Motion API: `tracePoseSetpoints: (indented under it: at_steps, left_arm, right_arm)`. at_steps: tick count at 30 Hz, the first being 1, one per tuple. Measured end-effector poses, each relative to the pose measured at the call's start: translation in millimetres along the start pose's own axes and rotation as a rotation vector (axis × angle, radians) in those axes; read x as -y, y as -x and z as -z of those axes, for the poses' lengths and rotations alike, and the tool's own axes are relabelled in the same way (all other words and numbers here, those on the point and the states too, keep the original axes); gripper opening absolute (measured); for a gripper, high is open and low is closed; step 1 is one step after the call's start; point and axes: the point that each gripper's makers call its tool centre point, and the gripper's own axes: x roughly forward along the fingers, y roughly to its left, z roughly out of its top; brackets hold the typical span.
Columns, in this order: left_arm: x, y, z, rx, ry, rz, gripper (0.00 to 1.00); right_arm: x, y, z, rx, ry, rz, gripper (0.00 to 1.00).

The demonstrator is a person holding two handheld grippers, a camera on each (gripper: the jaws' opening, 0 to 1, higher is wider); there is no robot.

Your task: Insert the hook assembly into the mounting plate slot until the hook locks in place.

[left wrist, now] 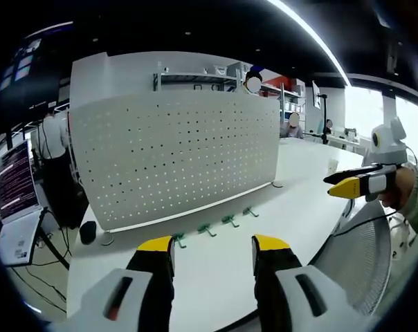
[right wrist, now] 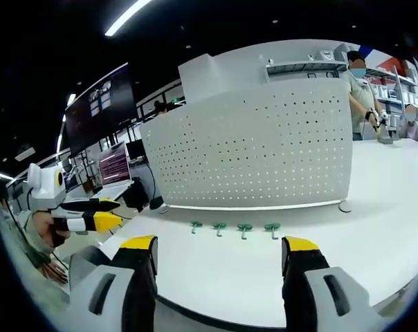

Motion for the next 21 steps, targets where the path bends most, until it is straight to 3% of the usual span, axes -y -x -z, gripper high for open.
tracePoseSetpoints:
  at_steps: [11, 21]
  left_arm:
    - [-3.4, -1.3, 2.0, -0.005, 0.001, 0.002, 0.46]
    - [-28.5, -10.6, 2.3, -0.023, -0.004, -0.019, 0.46]
  right_arm:
    - [-3.4, -2.3, 2.0, -0.008, 0.003, -0.003, 0.71]
    - [-6.9, -9.4, 6.1, -0.030, -0.001, -0.003, 0.71]
